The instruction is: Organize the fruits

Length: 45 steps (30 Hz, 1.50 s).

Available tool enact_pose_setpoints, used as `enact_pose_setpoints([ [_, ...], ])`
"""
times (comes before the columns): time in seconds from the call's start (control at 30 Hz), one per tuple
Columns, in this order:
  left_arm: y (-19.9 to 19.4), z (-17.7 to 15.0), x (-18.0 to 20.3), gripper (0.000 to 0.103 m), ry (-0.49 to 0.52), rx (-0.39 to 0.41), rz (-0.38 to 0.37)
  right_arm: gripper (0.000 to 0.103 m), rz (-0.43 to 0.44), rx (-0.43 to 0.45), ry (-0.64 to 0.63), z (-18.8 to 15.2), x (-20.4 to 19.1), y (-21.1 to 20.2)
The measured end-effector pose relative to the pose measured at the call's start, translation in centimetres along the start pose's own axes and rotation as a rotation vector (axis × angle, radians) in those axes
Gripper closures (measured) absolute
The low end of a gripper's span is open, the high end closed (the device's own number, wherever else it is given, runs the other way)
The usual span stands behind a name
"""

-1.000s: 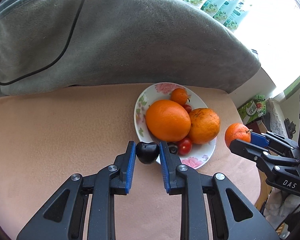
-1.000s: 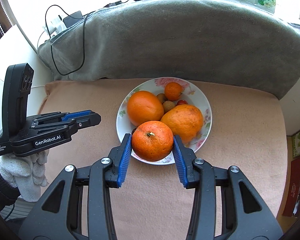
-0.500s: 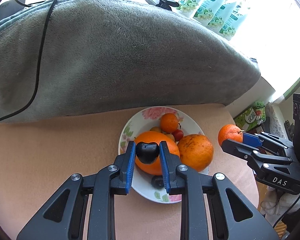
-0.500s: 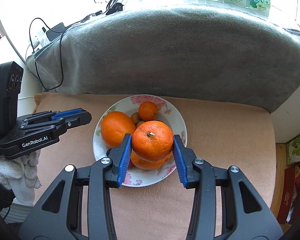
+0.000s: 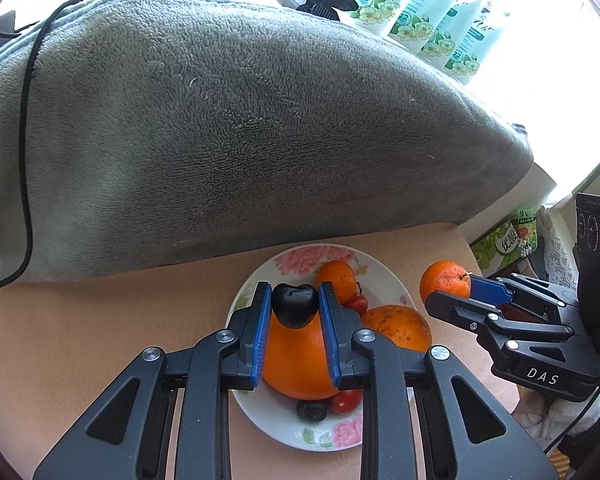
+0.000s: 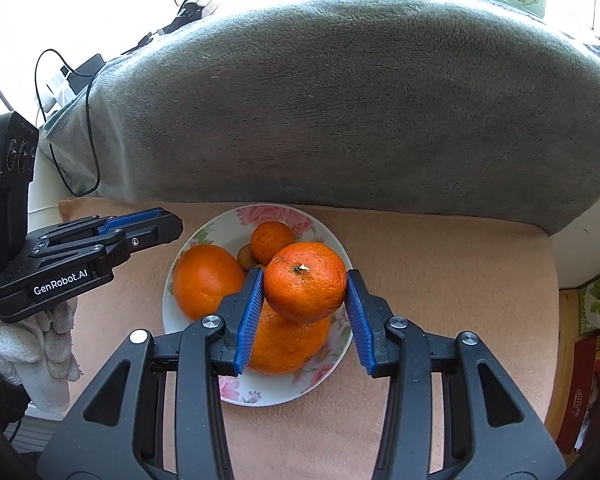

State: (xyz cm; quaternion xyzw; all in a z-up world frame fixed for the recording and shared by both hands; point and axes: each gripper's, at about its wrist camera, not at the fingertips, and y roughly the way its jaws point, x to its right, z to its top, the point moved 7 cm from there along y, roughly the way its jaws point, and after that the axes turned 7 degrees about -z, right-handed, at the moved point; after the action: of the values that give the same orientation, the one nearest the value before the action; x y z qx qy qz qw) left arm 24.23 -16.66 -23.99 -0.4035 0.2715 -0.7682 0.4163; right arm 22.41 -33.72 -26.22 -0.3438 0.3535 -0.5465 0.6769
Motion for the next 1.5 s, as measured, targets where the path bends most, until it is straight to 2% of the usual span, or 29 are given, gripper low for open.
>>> enact_pose_setpoints([
  [0.5,0.9,0.6,0.3,0.080,0.014,-0.012,-0.005,0.060,0.006,-0.020,-0.010,0.2,-0.6,1.3],
  [0.63,0.9,0.6,0.4,0.075,0.016,-0.013,-0.004,0.060,-0.001,-0.025,-0.016,0.2,-0.8,1.6],
  [0.83,0.8,0.6,0.2,0.075,0.015,-0.011,0.000,0.059,0.000,-0.027,-0.016,0.0,-1.1,1.9],
  [0.97,0.6,0.6,0.0,0.072,0.015,-0.011,0.003,0.049,0.000,-0.014,-0.013,0.3,-1.2,1.5],
  [1.03,0.4,0.6,0.0,0.067,0.015,-0.008,0.005,0.049,0.000,-0.012,-0.014,0.4,-1.4,1.4],
  [1.13,0.2,0.6,0.0,0.067,0.018,-0.006,0.005,0.049,-0.007,-0.012,-0.018,0.3,-1.7,1.3],
  [1.23,0.0,0.6,0.1,0.059,0.022,-0.006,0.008,0.047,-0.015,-0.012,-0.018,0.1,-1.9,1.1],
  [1.43,-0.6,0.5,0.3,0.058,0.029,-0.001,0.007,0.046,-0.031,-0.011,-0.007,-0.4,-1.9,0.2],
  [1.47,-0.6,0.5,0.4,0.054,0.031,-0.001,0.009,0.043,-0.033,-0.010,-0.003,-0.5,-1.9,0.1],
  [1.5,-0.8,0.5,0.4,0.052,0.031,0.001,0.010,0.034,-0.036,-0.007,0.001,-0.5,-2.0,-0.1],
])
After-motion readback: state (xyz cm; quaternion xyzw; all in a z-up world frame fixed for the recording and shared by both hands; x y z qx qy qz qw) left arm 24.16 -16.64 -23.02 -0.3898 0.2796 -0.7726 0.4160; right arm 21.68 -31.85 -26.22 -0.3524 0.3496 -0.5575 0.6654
